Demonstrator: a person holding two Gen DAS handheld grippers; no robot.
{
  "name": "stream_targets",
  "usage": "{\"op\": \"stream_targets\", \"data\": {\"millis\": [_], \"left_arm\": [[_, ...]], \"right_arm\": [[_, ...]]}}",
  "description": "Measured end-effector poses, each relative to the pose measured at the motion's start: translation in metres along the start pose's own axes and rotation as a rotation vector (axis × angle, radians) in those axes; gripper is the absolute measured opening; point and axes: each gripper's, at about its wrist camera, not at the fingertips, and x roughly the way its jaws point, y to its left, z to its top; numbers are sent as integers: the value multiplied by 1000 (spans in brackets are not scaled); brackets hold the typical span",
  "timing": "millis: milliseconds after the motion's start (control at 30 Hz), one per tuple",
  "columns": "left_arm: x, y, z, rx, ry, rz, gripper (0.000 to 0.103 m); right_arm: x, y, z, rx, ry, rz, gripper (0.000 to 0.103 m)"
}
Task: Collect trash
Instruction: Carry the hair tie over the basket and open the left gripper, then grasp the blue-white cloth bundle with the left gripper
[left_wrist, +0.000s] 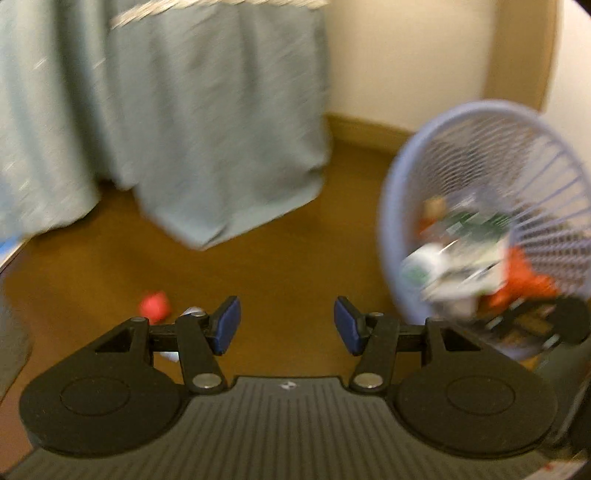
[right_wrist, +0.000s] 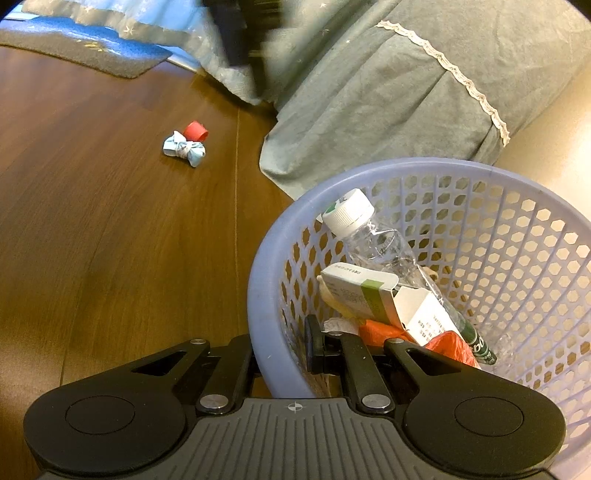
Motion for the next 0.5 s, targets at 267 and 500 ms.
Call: {"op": "stream_targets", "data": {"millis": [267,500], "left_arm": [[7,52,-35,-43,65,111,52],[18,68,-42,-50,82,117,56]], "right_arm": [[6,2,5,5,4,-15,6],[12,4,7,-24,11,-12,6]]}}
